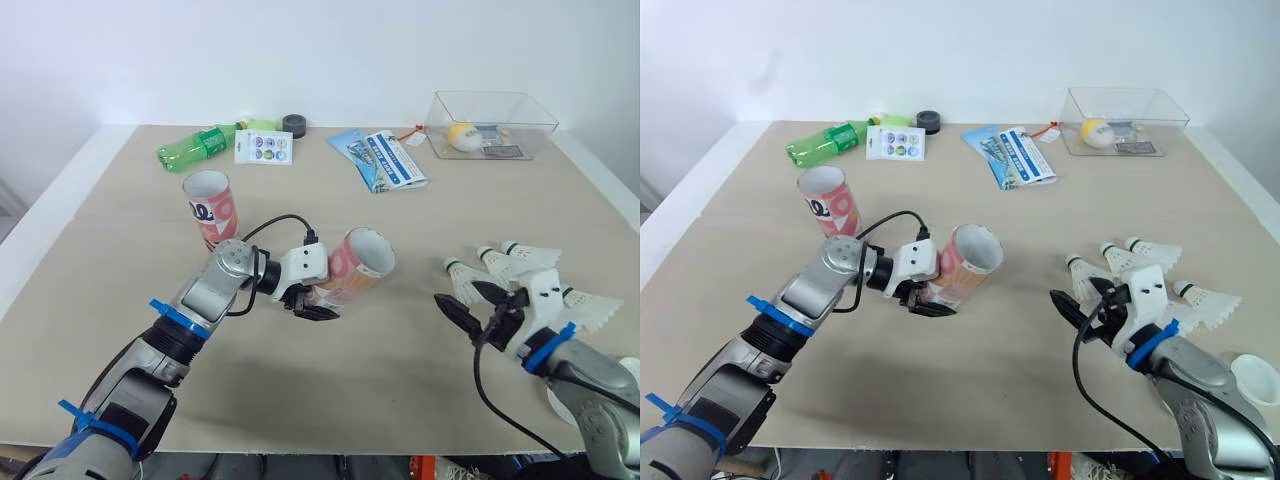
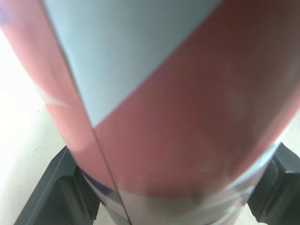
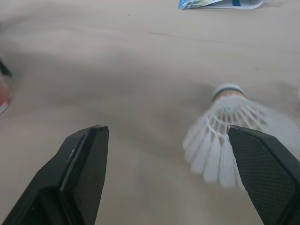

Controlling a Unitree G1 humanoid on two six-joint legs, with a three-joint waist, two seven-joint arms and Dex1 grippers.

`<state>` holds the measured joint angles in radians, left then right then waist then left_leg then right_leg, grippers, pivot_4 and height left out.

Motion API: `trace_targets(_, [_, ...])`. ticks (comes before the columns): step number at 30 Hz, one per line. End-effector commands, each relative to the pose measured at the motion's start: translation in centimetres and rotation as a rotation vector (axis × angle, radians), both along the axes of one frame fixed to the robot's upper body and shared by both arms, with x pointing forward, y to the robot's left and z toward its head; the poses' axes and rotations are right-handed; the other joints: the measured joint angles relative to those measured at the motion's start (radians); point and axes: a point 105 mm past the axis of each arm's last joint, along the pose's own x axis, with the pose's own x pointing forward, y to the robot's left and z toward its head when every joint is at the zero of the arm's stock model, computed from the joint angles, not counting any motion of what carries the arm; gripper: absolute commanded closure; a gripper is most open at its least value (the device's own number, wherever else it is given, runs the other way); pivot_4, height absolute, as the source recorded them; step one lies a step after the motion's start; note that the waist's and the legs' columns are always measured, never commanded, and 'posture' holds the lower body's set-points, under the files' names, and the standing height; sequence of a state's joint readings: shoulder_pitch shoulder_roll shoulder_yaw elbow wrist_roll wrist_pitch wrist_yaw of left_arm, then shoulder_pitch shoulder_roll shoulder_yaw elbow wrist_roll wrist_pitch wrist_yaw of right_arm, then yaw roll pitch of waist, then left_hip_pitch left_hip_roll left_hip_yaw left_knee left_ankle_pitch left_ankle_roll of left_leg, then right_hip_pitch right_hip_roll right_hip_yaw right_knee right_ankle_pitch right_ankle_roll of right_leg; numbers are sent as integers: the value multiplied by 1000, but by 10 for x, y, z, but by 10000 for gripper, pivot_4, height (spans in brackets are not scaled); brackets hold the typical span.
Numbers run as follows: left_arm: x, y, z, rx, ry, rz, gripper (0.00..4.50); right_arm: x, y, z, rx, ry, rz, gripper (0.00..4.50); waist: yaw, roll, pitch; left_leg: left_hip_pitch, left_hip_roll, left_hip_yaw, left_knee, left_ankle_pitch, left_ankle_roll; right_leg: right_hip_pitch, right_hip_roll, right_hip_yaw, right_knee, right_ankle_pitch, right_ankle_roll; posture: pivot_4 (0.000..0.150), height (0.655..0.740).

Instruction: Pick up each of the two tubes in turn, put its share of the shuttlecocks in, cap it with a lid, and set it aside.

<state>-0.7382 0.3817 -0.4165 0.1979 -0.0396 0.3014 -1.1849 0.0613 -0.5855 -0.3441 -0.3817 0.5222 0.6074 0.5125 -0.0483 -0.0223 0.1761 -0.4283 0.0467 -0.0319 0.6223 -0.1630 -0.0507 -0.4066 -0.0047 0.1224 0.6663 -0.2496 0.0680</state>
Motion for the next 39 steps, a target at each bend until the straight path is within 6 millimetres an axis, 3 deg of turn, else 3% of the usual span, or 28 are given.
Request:
trace_targets(1, [-2,1,5,-1,-35,-10,11511,9,-6,1,-12,-21,-43,1459,0,0,0,0,0,0,0,0,0,0,0,0,0,0,0,1500,7400])
trace_targets(8, [-2,1,5,-3,-39,1,11511,29,-9,-4,-22,-31,-86,1459,0,0,0,0,0,0,-1,0,0,0,0,0,0,0,0,1500,7400])
trace_targets(12, [-1,2,4,3,-51,2,11511,38,-9,-3,-37,-52,-102,18146,0,0,0,0,0,0,-1,0,0,0,0,0,0,0,1,1500,7400])
trace_targets(14, [-1,2,4,5,-55,3,11511,40,-9,-3,-43,-56,-100,29934,0,0,0,0,0,0,-1,0,0,0,0,0,0,0,1,1500,7400])
trace_targets(17, [0,1,5,2,-56,4,11511,42,-9,-3,-53,-60,-97,44000,0,0,0,0,0,0,-1,0,0,0,0,0,0,0,1,1500,7400])
trace_targets(21, [1,2,5,0,-58,7,11511,42,-7,0,-111,-78,-67,44636,0,0,0,0,0,0,-1,0,0,0,0,0,0,0,1,1500,7400])
trace_targets(25, [4,3,4,7,-61,12,11511,40,5,22,-181,-161,26,44636,0,0,0,0,0,0,-1,0,0,0,0,0,0,0,1,1500,7400])
trace_targets(28, [8,6,5,14,-65,20,11511,32,30,80,-356,-381,257,44636,0,0,0,0,0,0,-1,0,0,0,0,0,0,0,1,1500,7400])
trace_targets(33, [13,8,3,18,-56,40,11511,3,56,146,-677,-644,632,44636,-4,2,1,1,-1,2,0,0,0,0,0,2,0,1,2,1500,7400])
trace_targets(36, [14,7,3,16,-44,44,11511,-9,60,153,-937,-643,848,44636,-4,1,2,1,0,1,-1,0,0,0,0,2,0,0,2,1500,7400])
trace_targets(39, [14,6,3,17,-41,40,11511,-14,69,152,-1026,-639,987,44636,-4,0,2,1,0,2,-2,0,0,0,0,2,-1,-1,1,1500,7400])
